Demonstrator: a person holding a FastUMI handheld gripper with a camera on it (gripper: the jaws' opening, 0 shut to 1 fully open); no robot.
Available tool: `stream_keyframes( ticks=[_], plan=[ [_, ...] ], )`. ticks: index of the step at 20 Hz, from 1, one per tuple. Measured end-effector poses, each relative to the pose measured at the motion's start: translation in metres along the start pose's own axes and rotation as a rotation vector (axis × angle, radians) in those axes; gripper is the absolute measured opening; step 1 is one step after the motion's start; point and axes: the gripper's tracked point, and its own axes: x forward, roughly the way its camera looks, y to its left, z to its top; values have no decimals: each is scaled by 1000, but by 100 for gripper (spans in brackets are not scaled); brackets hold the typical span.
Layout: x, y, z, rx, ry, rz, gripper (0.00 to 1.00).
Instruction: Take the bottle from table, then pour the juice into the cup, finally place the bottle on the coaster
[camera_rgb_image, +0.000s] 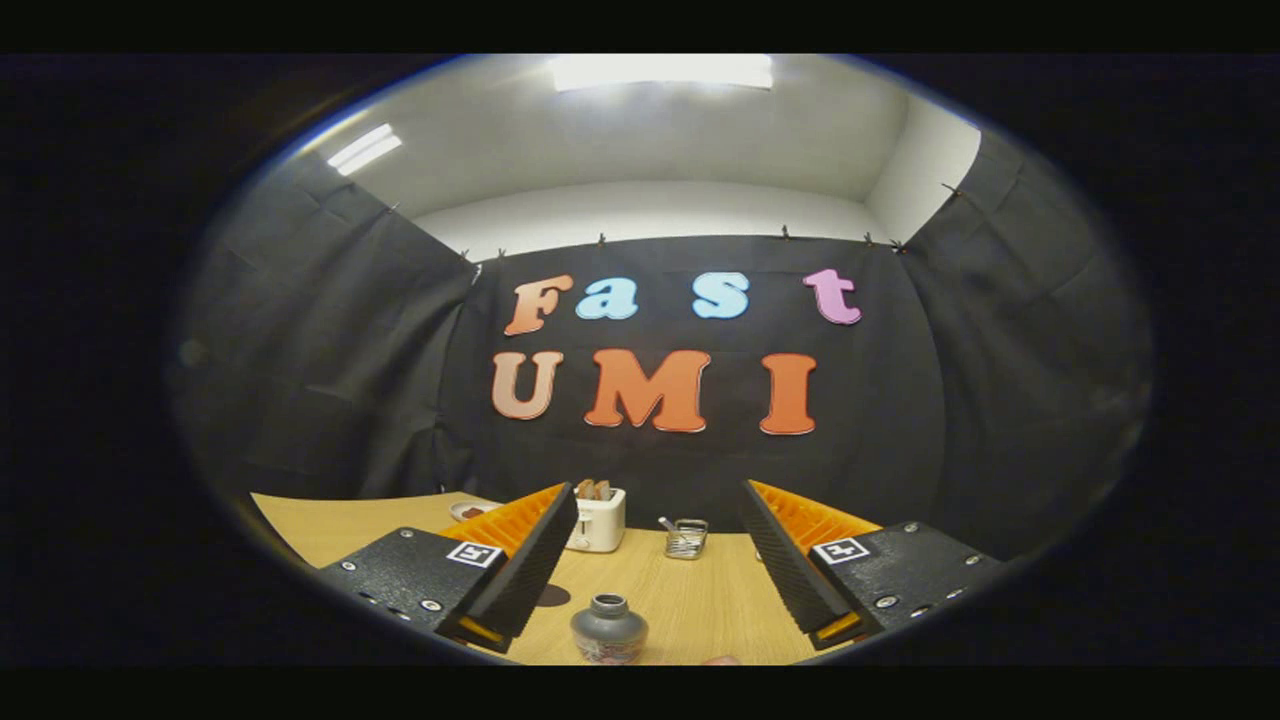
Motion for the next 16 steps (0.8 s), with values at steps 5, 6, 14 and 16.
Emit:
stream_keyframes(
  ticks=[5, 6, 14, 16],
  plan=[
    [-7, 16, -47, -27, 89, 22, 97],
    [-8, 18, -57, -30, 112, 26, 97],
    [-20, 30, -121, 54, 253, 66, 97],
    [-22, 31, -138, 63, 294, 74, 97]
  ],
)
